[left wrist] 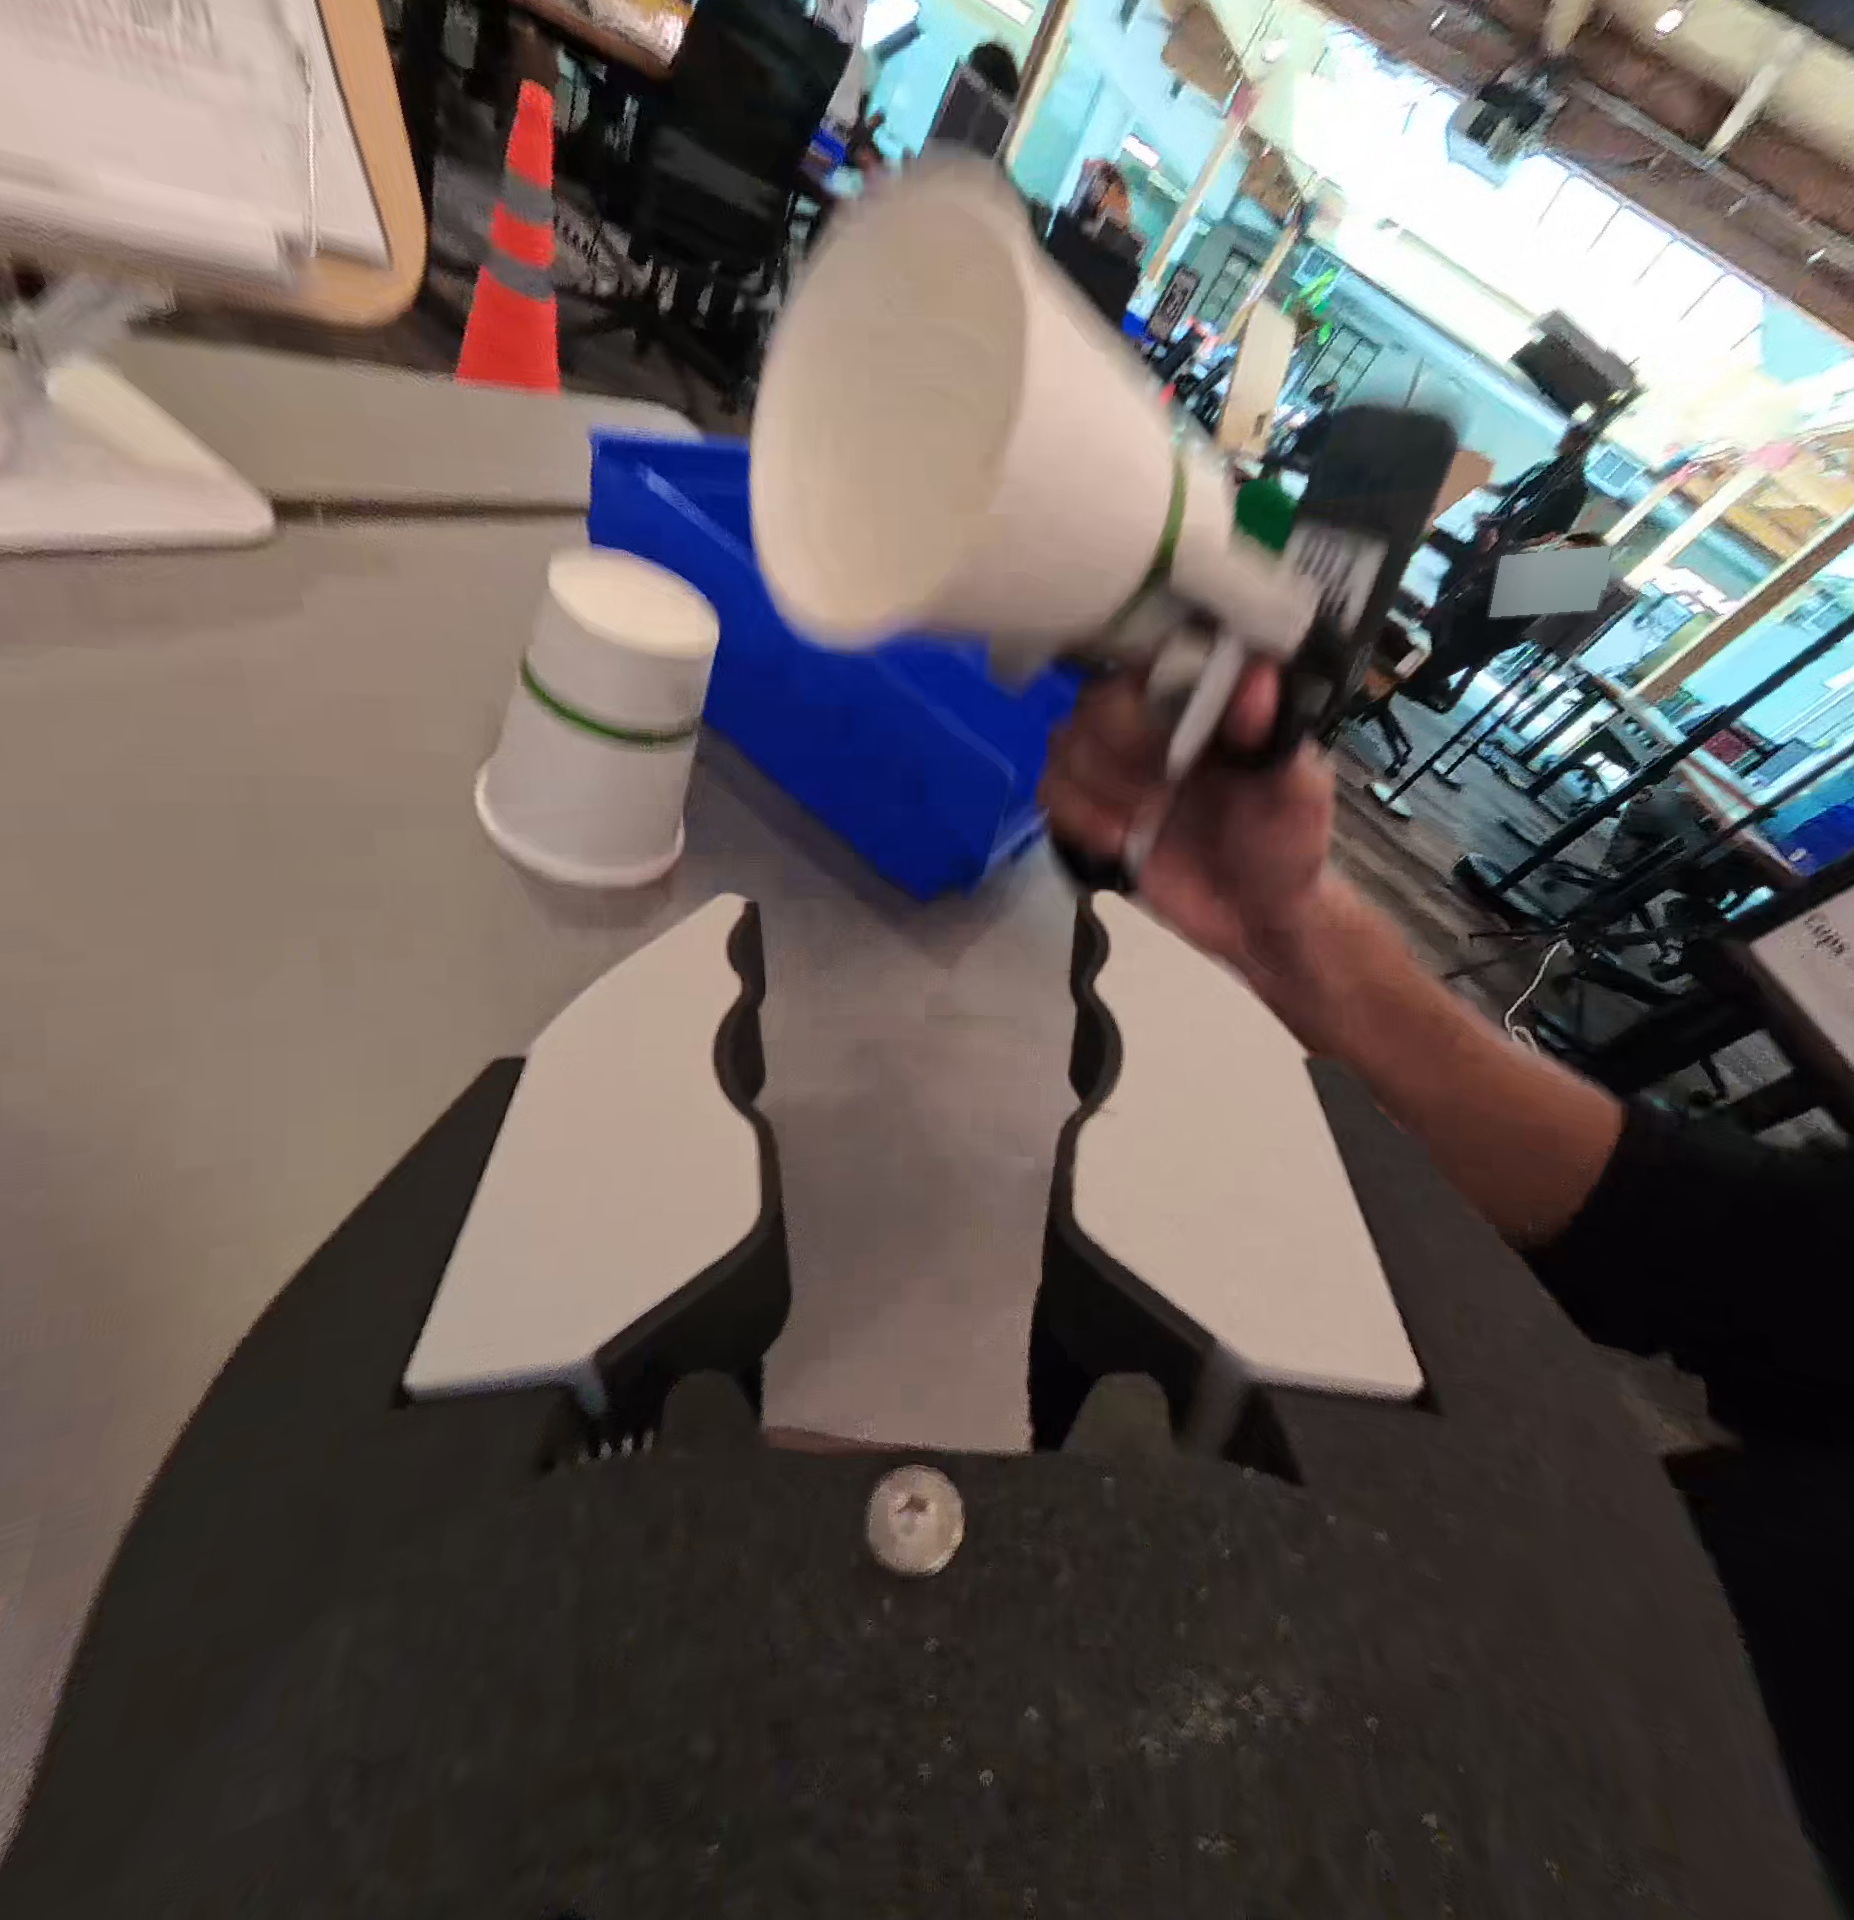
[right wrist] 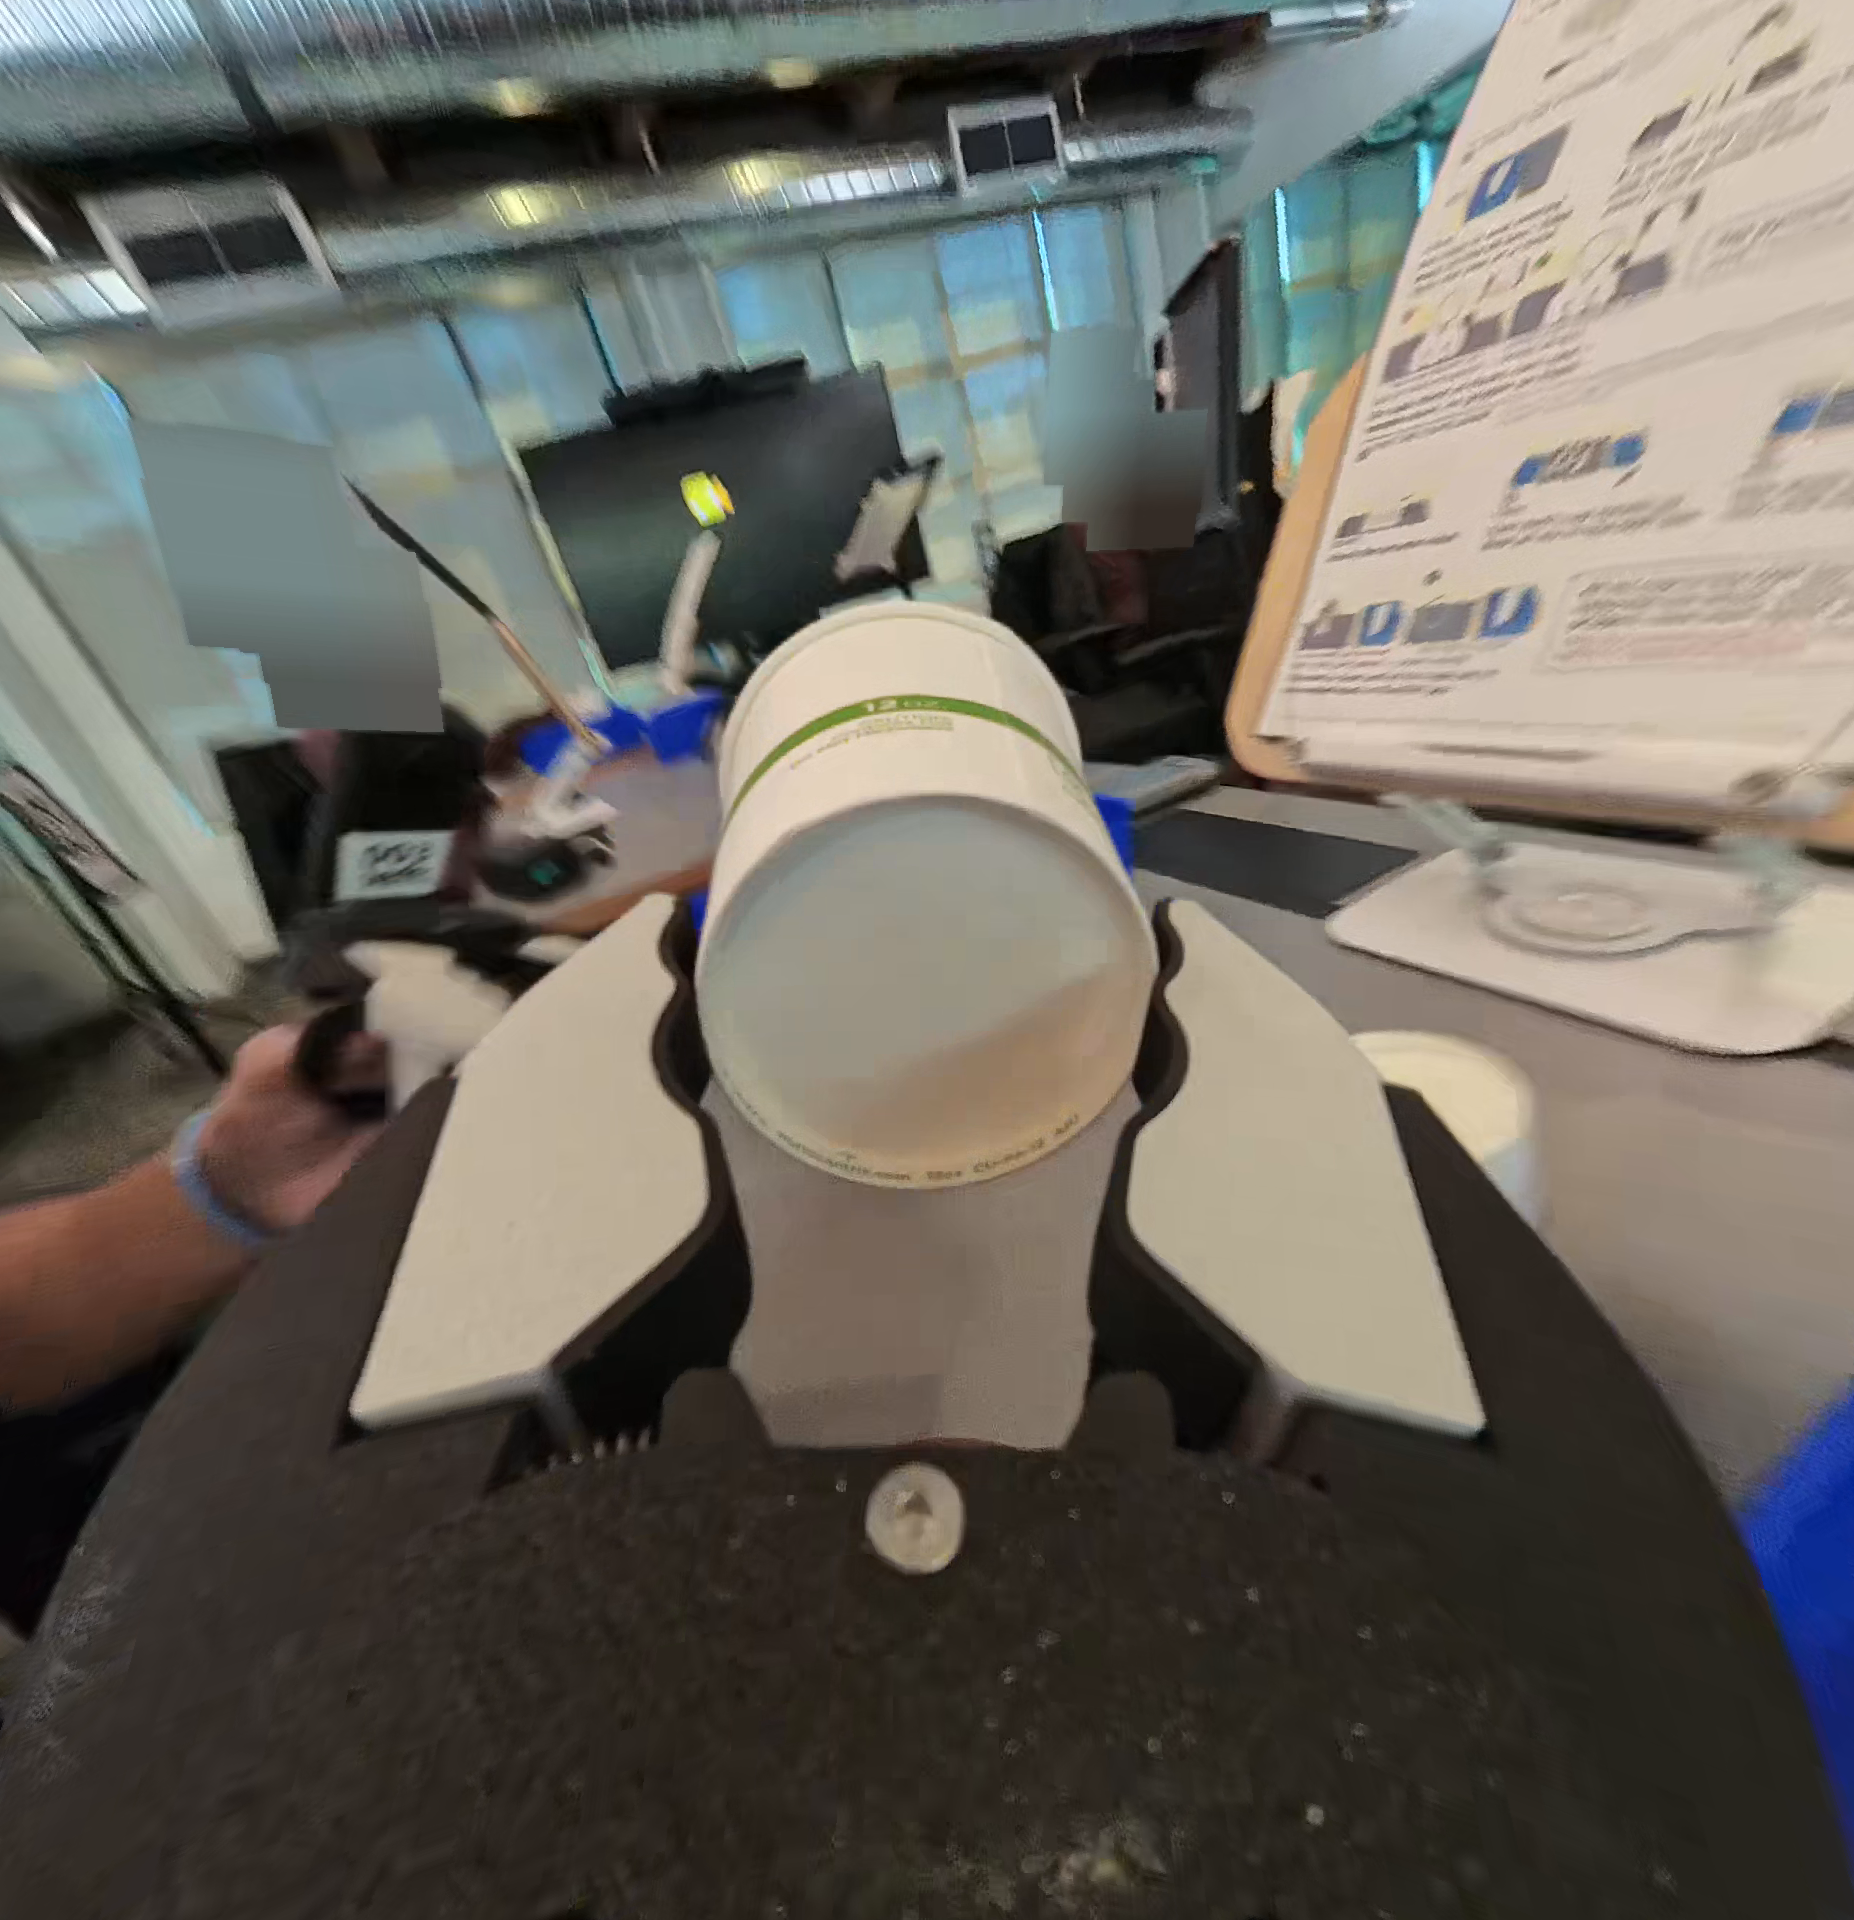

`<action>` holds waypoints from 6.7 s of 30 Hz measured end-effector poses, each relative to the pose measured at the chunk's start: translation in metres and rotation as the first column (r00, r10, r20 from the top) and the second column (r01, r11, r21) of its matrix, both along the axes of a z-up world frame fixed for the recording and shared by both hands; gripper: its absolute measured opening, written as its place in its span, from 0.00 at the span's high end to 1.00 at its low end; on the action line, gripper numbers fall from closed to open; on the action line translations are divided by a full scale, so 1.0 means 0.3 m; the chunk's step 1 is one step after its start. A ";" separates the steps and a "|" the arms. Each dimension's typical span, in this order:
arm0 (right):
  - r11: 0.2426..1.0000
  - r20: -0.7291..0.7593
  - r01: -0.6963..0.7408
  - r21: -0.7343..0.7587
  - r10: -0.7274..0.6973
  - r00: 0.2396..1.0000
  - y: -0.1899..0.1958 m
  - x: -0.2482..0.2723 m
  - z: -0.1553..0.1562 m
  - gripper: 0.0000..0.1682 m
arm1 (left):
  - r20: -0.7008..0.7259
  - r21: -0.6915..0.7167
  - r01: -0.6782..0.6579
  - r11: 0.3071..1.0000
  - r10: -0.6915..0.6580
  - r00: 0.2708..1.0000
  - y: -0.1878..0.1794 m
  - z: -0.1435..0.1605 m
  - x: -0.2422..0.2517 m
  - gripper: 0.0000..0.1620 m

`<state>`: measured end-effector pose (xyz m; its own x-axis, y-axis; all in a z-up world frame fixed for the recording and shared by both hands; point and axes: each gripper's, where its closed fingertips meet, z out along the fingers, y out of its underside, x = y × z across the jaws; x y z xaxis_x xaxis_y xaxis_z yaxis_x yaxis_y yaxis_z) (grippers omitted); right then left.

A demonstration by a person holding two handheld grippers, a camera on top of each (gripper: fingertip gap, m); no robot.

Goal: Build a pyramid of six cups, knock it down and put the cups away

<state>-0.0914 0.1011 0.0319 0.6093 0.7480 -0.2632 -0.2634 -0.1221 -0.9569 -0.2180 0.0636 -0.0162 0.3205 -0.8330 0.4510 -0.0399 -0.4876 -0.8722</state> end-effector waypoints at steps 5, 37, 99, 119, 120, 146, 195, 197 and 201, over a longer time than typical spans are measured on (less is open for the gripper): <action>0.989 0.496 0.101 -0.108 -0.035 0.867 0.163 0.024 0.138 0.52 | -0.110 -0.052 -0.054 0.997 0.048 0.993 -0.151 -0.281 -0.026 0.69; 0.939 0.881 0.017 -0.343 0.315 0.353 0.451 -0.250 -0.378 0.38 | -0.256 -0.016 0.123 0.992 -0.123 0.959 -0.234 -0.378 0.013 0.75; 0.979 -0.255 -0.167 -0.117 0.133 0.958 0.006 -0.237 -0.154 0.42 | -0.301 0.335 0.039 0.941 0.067 0.951 0.479 0.539 -0.274 0.99; 0.981 -0.405 -0.156 -0.115 0.098 0.909 0.082 -0.134 -0.085 0.51 | -0.219 0.306 0.200 0.931 -0.135 0.966 0.191 0.261 0.095 0.73; 0.976 -0.354 -0.152 -0.159 0.087 0.931 0.093 -0.144 -0.108 0.51 | -0.289 0.366 0.189 0.911 -0.082 0.954 0.201 0.247 0.076 0.64; 0.926 0.401 -0.011 -0.376 0.174 0.899 0.056 -0.266 -0.194 0.50 | -0.793 0.478 0.431 0.765 0.166 0.586 0.221 -0.203 0.135 0.44; 0.963 0.333 0.016 -0.268 0.077 0.940 -0.171 -0.131 -0.412 0.56 | -0.554 0.137 -0.371 0.919 0.381 0.740 0.248 -0.347 -0.098 0.42; 0.964 0.327 0.006 -0.267 0.085 0.941 -0.172 -0.135 -0.407 0.56 | -0.507 0.107 -0.284 0.953 0.298 0.809 0.142 -0.269 -0.110 0.50; 0.970 0.357 0.004 -0.243 0.086 0.930 -0.169 -0.145 -0.407 0.56 | -0.491 0.091 -0.029 0.995 0.071 0.868 0.128 -0.096 -0.220 0.65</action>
